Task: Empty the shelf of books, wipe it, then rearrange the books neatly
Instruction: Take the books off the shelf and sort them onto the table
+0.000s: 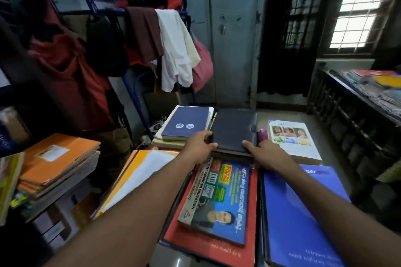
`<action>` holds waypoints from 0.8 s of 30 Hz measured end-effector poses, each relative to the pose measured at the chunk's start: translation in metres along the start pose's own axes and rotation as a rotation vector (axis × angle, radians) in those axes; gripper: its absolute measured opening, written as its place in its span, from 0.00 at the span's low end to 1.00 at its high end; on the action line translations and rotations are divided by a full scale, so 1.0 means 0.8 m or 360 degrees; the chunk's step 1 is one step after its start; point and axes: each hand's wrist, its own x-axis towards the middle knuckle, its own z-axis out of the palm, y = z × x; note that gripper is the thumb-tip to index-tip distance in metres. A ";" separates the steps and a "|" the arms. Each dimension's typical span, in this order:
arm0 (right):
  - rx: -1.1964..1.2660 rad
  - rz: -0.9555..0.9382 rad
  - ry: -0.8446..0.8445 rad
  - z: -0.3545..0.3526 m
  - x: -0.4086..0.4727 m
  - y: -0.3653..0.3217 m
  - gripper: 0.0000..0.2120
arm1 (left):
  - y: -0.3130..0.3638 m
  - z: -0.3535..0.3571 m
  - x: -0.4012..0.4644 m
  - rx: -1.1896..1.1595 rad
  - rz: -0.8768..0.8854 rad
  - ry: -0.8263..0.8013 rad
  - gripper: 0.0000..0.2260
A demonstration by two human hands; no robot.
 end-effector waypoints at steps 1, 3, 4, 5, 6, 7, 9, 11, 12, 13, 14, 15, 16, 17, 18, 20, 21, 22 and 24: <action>-0.0108 -0.0007 0.0025 0.004 0.005 0.004 0.29 | -0.009 0.006 0.001 -0.0012 -0.0041 0.0018 0.22; -0.0267 -0.0044 0.0098 0.002 0.006 -0.002 0.29 | -0.017 0.011 -0.002 -0.0025 -0.0039 0.0067 0.24; -0.0365 -0.0070 0.0150 -0.002 0.002 -0.008 0.30 | -0.019 0.009 -0.004 -0.0037 -0.0007 0.0104 0.23; -0.0471 -0.0100 0.0220 -0.006 -0.003 -0.015 0.31 | -0.019 0.006 -0.008 -0.0071 0.0016 0.0142 0.22; -0.0570 -0.0139 0.0303 -0.012 -0.009 -0.023 0.31 | -0.017 0.000 -0.014 -0.0125 0.0030 0.0185 0.21; -0.0637 -0.0192 0.0375 -0.016 -0.018 -0.036 0.31 | -0.015 -0.010 -0.020 -0.0174 0.0030 0.0235 0.20; -0.0632 -0.0344 0.0394 -0.013 -0.039 -0.073 0.30 | -0.009 -0.039 -0.041 -0.0285 0.0065 0.0351 0.16; -0.0464 -0.0532 0.0243 0.006 -0.060 -0.123 0.27 | -0.004 -0.076 -0.075 -0.0370 0.0142 0.0507 0.09; -0.0353 -0.0638 0.0153 0.019 -0.073 -0.149 0.25 | -0.004 -0.096 -0.097 -0.0410 0.0175 0.0592 0.07; -0.0242 -0.0791 0.0056 0.041 -0.089 -0.184 0.23 | -0.010 -0.125 -0.131 -0.0441 0.0193 0.0705 0.05; -0.0131 -0.0958 -0.0021 0.063 -0.107 -0.218 0.22 | -0.018 -0.154 -0.166 -0.0479 0.0212 0.0823 0.04; -0.0010 -0.1128 -0.0103 0.085 -0.129 -0.253 0.20 | -0.030 -0.184 -0.204 -0.0519 0.0217 0.0969 0.04; 0.0137 -0.1297 -0.0212 0.114 -0.157 -0.294 0.19 | -0.048 -0.218 -0.249 -0.0536 0.0221 0.1174 0.04; 0.0288 -0.1423 -0.0335 0.139 -0.188 -0.328 0.16 | -0.068 -0.250 -0.291 -0.0533 0.0216 0.1392 0.04; 0.0407 -0.1541 -0.0497 0.178 -0.230 -0.374 0.14 | -0.096 -0.289 -0.348 -0.0518 0.0195 0.1671 0.05; 0.0561 -0.1679 -0.0720 0.237 -0.305 -0.438 0.11 | -0.140 -0.345 -0.438 -0.0519 0.0126 0.2118 0.06; 0.0597 -0.1760 -0.0848 0.271 -0.352 -0.473 0.11 | -0.164 -0.372 -0.490 -0.0506 0.0062 0.2326 0.06; 0.0621 -0.1823 -0.0946 0.298 -0.391 -0.497 0.11 | -0.186 -0.389 -0.530 -0.0533 -0.0002 0.2472 0.07; 0.0684 -0.1948 -0.1180 0.351 -0.475 -0.554 0.11 | -0.230 -0.429 -0.621 -0.0551 -0.0098 0.2688 0.11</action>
